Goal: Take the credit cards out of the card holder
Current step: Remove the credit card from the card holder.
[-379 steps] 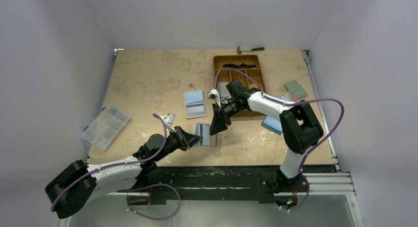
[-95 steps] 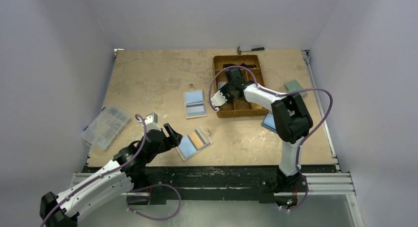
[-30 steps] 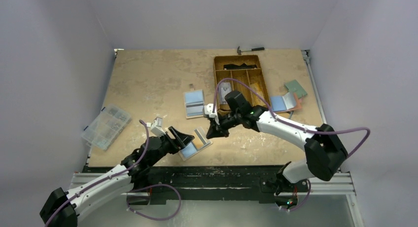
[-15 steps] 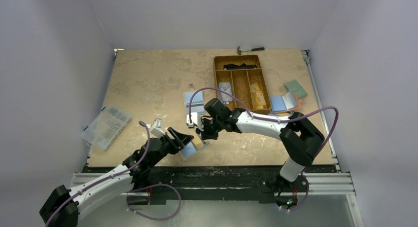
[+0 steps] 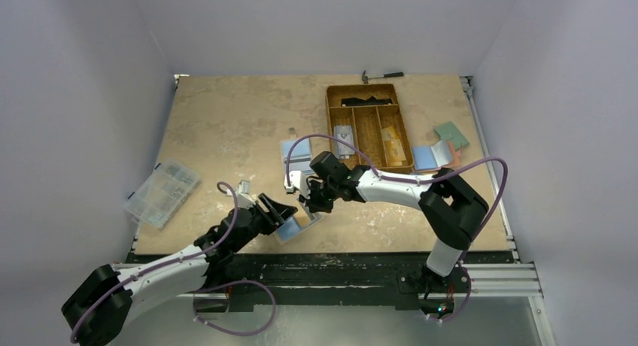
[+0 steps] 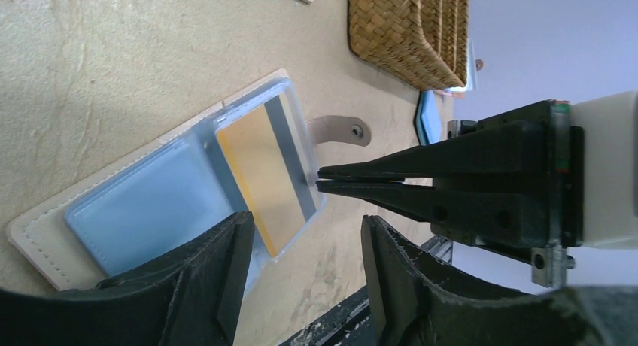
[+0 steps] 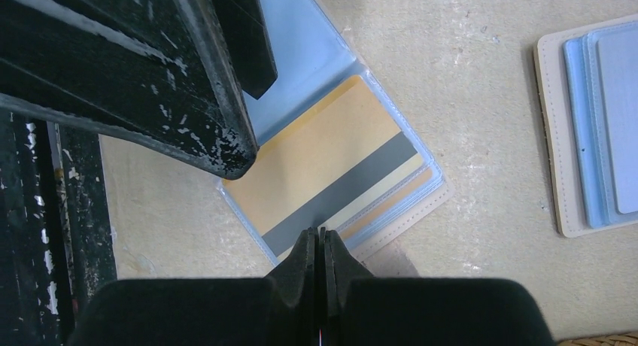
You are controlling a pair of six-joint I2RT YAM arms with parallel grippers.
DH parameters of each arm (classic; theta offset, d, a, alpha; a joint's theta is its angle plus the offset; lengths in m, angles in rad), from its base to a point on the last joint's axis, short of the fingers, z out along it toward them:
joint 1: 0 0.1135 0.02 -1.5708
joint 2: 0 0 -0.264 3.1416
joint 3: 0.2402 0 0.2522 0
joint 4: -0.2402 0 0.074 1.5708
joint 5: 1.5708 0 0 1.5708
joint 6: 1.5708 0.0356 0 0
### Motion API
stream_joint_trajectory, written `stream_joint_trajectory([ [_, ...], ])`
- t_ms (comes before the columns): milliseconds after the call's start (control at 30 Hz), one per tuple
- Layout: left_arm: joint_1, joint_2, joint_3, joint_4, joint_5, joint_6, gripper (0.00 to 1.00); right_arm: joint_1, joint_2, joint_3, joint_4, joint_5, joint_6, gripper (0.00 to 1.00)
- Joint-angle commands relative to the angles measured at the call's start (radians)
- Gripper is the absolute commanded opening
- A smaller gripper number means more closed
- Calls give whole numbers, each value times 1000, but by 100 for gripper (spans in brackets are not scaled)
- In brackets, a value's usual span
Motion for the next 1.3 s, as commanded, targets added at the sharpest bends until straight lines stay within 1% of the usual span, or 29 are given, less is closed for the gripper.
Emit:
stream_joint_trajectory([
  [0, 4, 48, -48, 59, -8, -24, 57, 0, -1, 35, 38, 18, 35, 0],
  [200, 4, 93, -34, 61, -8, -32, 57, 0, 11, 33, 41, 24, 47, 0],
  [500, 3, 117, -32, 75, -14, -63, 56, 0, 40, 39, 27, 30, 51, 0],
  [767, 4, 150, -32, 89, -26, -78, 55, 0, 65, 48, 4, 6, 49, 0],
  [1000, 3, 171, -37, 70, -50, -120, 50, 0, 91, 63, -22, -35, 53, 0],
  [1267, 3, 173, -78, 103, -72, -180, 41, 0, 114, 81, -53, -111, 59, 0],
])
